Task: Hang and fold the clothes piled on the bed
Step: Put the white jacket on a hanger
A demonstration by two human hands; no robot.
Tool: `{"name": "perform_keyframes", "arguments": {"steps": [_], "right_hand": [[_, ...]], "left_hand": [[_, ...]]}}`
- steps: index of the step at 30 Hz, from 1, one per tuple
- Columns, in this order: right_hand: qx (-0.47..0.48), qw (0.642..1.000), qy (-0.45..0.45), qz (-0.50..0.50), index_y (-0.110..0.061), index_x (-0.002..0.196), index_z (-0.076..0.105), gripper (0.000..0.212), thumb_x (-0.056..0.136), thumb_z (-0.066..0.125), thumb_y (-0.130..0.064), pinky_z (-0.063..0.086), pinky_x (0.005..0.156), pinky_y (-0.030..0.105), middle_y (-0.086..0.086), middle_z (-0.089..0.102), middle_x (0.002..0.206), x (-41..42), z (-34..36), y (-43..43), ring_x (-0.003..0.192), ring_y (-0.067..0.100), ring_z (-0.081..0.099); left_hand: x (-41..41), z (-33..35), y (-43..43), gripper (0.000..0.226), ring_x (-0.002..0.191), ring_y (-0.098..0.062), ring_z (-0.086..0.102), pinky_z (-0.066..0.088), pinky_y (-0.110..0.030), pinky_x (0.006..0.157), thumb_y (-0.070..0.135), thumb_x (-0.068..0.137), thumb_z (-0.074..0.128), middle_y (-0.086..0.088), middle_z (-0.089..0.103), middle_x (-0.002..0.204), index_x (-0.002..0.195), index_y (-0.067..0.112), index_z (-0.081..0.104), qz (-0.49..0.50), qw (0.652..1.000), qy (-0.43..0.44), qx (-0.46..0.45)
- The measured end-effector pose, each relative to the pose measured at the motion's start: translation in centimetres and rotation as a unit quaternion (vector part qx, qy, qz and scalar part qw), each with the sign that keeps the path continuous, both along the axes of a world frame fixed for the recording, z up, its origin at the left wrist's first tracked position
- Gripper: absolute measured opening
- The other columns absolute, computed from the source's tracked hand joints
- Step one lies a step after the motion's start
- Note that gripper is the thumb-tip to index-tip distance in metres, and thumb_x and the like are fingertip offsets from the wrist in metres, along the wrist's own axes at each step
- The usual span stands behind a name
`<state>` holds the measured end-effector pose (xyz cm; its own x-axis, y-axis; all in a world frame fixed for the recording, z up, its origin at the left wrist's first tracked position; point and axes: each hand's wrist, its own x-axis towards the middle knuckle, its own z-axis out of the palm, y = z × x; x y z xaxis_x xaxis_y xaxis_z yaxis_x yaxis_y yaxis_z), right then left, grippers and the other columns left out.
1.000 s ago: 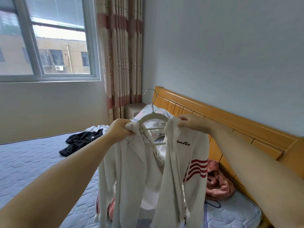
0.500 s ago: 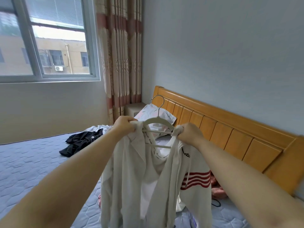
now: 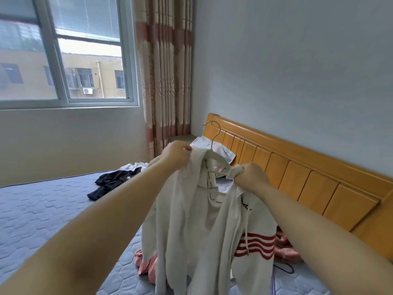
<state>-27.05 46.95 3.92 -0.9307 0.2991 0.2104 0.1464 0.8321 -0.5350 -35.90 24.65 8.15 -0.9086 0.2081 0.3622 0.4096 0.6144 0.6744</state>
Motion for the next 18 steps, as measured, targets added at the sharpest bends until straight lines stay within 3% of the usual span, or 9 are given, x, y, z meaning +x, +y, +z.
{"name": "perform_keyframes", "arguments": {"steps": [2, 4, 7, 9, 11, 14, 18], "right_hand": [[-0.009, 1.0, 0.015, 0.004, -0.007, 0.058, 0.055, 0.031, 0.081, 0.044, -0.026, 0.037, 0.049, 0.03, 0.004, 0.054, 0.058, 0.5, -0.4, -0.4, 0.052, 0.018, 0.047], [-0.025, 0.999, 0.031, -0.009, -0.01, 0.056, 0.051, 0.027, 0.081, 0.045, -0.02, 0.03, 0.049, 0.028, -0.003, 0.044, 0.05, 0.9, -0.6, -0.1, 0.05, 0.017, 0.038], [-0.036, 0.997, 0.056, -0.037, 0.0, 0.057, 0.056, 0.031, 0.08, 0.049, -0.019, 0.033, 0.048, 0.027, -0.006, 0.047, 0.048, 1.0, 0.0, 0.8, 0.049, 0.018, 0.043], [-0.034, 0.997, 0.068, -0.027, -0.003, 0.062, 0.064, 0.033, 0.078, 0.048, -0.026, 0.039, 0.049, 0.027, -0.002, 0.055, 0.051, 1.1, 0.8, 1.0, 0.051, 0.017, 0.051], [-0.036, 0.996, 0.074, -0.019, -0.013, 0.058, 0.065, 0.031, 0.077, 0.047, -0.028, 0.04, 0.049, 0.025, -0.005, 0.055, 0.051, 1.2, 1.6, 1.0, 0.054, 0.013, 0.052], [-0.02, 0.995, 0.095, -0.026, -0.022, 0.051, 0.064, 0.03, 0.077, 0.049, -0.016, 0.034, 0.05, 0.023, -0.016, 0.053, 0.052, 1.6, 2.7, 1.2, 0.057, 0.012, 0.053], [-0.029, 0.994, 0.1, -0.044, -0.013, 0.06, 0.071, 0.025, 0.073, 0.049, -0.012, 0.039, 0.051, 0.022, -0.014, 0.058, 0.057, 1.3, 3.1, 2.5, 0.057, 0.012, 0.054]], "left_hand": [[-0.3, -1.4, -1.3, 0.036, 0.105, -0.024, 0.059, 0.049, -0.034, 0.089, 0.016, 0.088, 0.05, 0.0, 0.067, 0.107, 0.119, 0.025, 0.064, 0.033, 0.999, 0.033, -0.021], [-1.6, -2.3, -3.3, 0.032, 0.11, -0.028, 0.054, 0.045, -0.032, 0.086, 0.018, 0.088, 0.046, 0.001, 0.068, 0.101, 0.112, 0.027, 0.064, 0.06, 0.995, 0.068, -0.05], [-2.2, -3.3, -5.6, 0.033, 0.125, -0.027, 0.041, 0.038, -0.037, 0.098, 0.029, 0.094, 0.05, 0.002, 0.061, 0.122, 0.126, 0.026, 0.057, -0.019, 0.976, 0.035, -0.212], [-2.1, -3.6, -6.4, 0.025, 0.116, -0.029, 0.05, 0.041, -0.037, 0.092, 0.031, 0.095, 0.053, -0.002, 0.063, 0.117, 0.116, 0.02, 0.06, -0.016, 0.963, 0.071, -0.26], [-2.0, -3.5, -6.8, 0.018, 0.095, -0.032, 0.058, 0.042, -0.034, 0.075, 0.03, 0.094, 0.053, -0.007, 0.067, 0.096, 0.091, 0.014, 0.063, 0.014, 0.966, 0.105, -0.234], [-1.9, -3.6, -7.6, 0.036, 0.073, -0.028, 0.048, 0.031, -0.032, 0.062, 0.031, 0.087, 0.065, -0.003, 0.053, 0.064, 0.06, 0.014, 0.05, 0.029, 0.983, 0.076, -0.165], [-2.1, -3.9, -8.7, 0.04, 0.065, -0.024, 0.041, 0.029, -0.033, 0.055, 0.027, 0.083, 0.071, 0.0, 0.042, 0.056, 0.054, 0.015, 0.047, 0.035, 0.995, 0.022, -0.092]]}}
